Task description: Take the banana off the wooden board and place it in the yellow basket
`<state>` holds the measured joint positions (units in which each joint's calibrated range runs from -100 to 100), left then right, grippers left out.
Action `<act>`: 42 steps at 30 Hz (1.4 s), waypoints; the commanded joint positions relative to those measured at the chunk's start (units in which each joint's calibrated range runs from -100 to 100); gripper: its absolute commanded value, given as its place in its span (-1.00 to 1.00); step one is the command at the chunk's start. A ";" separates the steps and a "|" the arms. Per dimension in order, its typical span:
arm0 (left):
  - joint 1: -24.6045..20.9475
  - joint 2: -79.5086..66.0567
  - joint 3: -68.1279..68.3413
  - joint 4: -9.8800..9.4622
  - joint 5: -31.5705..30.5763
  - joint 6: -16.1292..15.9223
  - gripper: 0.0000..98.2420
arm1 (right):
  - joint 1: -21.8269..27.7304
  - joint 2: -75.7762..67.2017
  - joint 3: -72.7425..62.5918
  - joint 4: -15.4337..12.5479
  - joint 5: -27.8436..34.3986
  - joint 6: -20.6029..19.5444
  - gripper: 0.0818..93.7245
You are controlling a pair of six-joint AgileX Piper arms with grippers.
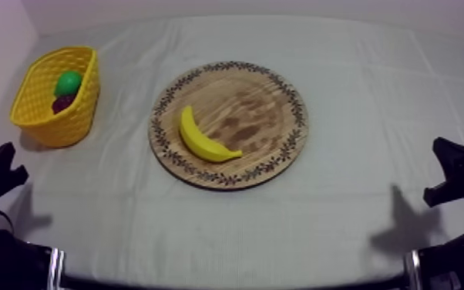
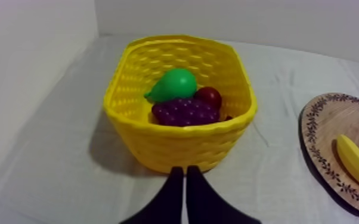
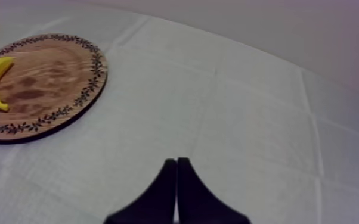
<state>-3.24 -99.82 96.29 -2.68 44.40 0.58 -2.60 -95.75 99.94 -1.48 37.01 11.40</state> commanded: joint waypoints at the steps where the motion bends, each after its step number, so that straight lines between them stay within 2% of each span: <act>1: -3.46 -0.01 1.14 0.89 -3.00 -2.61 -1.00 | 0.00 0.00 -0.05 -0.01 0.00 0.00 -0.99; 25: -3.81 -0.01 1.14 0.89 -3.00 -2.50 -1.00 | 0.00 0.00 -0.05 -0.01 0.00 -0.05 -0.99; 30: -2.66 0.02 1.05 0.51 -3.00 -2.30 -1.00 | 0.00 0.00 -0.05 -0.01 0.00 -0.04 -0.99; 32: -2.01 0.42 1.04 -0.21 -3.03 -1.74 -1.00 | 0.00 0.00 -0.05 -0.01 0.00 -0.04 -0.99; 35: -0.89 2.02 1.03 -2.31 -4.02 0.15 -1.00 | 0.00 0.00 -0.05 -0.01 0.00 -0.03 -0.99; 40: 0.91 7.05 0.58 -7.43 -9.04 5.19 -1.00 | 0.00 0.00 -0.05 -0.01 0.00 -0.04 -0.99; 42: 1.44 9.27 -0.58 -8.76 -10.52 6.59 -1.00 | 0.00 0.00 -0.05 -0.01 0.00 -0.04 -0.99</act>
<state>-1.97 -92.31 96.34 -10.26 34.76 4.95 -2.60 -95.75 99.94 -1.48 37.01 11.35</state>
